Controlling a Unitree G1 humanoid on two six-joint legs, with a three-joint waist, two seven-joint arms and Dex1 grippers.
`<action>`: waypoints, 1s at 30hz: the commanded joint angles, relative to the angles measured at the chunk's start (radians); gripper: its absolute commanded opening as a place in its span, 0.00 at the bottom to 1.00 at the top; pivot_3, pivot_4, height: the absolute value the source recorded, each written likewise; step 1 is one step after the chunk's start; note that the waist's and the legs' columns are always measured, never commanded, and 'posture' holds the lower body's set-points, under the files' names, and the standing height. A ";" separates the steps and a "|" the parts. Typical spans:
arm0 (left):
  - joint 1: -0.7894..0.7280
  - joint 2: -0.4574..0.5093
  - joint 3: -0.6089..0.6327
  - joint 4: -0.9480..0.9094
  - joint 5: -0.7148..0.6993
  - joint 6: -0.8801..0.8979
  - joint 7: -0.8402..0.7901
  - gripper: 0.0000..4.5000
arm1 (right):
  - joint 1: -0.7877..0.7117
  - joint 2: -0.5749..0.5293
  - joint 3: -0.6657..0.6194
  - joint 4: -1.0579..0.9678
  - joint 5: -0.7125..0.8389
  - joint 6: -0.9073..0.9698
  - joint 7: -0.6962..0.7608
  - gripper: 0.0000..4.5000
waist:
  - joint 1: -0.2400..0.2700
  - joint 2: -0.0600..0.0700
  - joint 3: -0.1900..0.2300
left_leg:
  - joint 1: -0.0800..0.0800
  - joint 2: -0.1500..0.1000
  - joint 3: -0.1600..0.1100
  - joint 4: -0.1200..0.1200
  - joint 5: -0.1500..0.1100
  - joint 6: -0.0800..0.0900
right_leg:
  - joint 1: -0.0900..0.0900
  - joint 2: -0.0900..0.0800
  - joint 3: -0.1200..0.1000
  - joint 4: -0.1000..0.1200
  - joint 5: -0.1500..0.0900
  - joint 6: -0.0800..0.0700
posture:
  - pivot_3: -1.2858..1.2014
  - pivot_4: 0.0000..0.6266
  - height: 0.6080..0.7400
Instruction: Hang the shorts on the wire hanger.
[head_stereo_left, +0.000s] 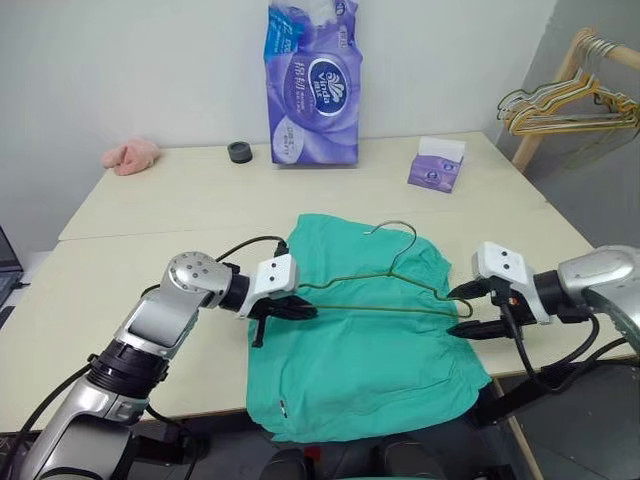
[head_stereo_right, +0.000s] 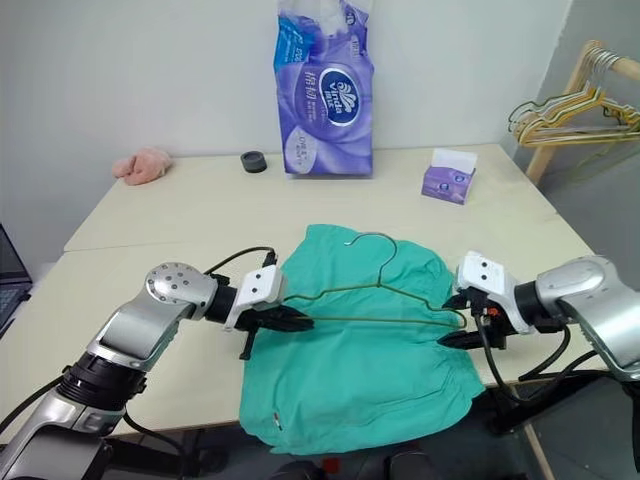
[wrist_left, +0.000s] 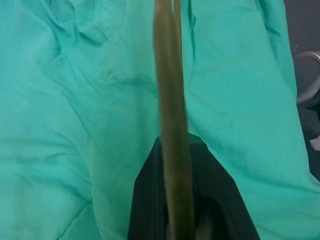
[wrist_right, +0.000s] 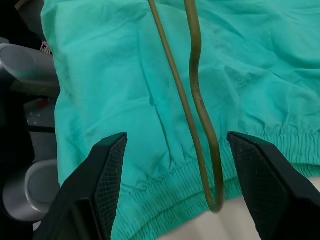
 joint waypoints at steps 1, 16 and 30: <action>-0.025 -0.003 0.009 -0.019 -0.009 0.000 0.001 0.00 | -0.045 0.019 0.018 0.013 -0.020 0.003 -0.015 0.76 | 0.001 0.000 0.000 | 0.000 0.000 0.000 0.000 0.000 0.000 | 0.000 0.000 0.000 0.000 0.000 0.000 | 0.48 0.08 1.00; -0.014 -0.021 0.020 -0.045 -0.033 0.038 0.016 0.00 | -0.073 0.058 0.069 0.041 -0.048 0.058 -0.032 0.02 | 0.001 0.000 0.000 | 0.000 0.000 -0.001 0.000 0.000 0.000 | 0.000 0.000 -0.001 0.000 0.000 0.000 | 0.48 0.07 1.00; -0.025 -0.111 0.094 -0.003 -0.072 0.044 0.119 0.36 | -0.065 0.075 0.017 0.026 -0.022 0.091 -0.057 0.00 | 0.001 0.000 0.000 | 0.000 0.000 -0.001 0.000 0.000 0.000 | 0.000 0.000 -0.001 0.000 0.000 0.000 | 0.48 0.07 1.00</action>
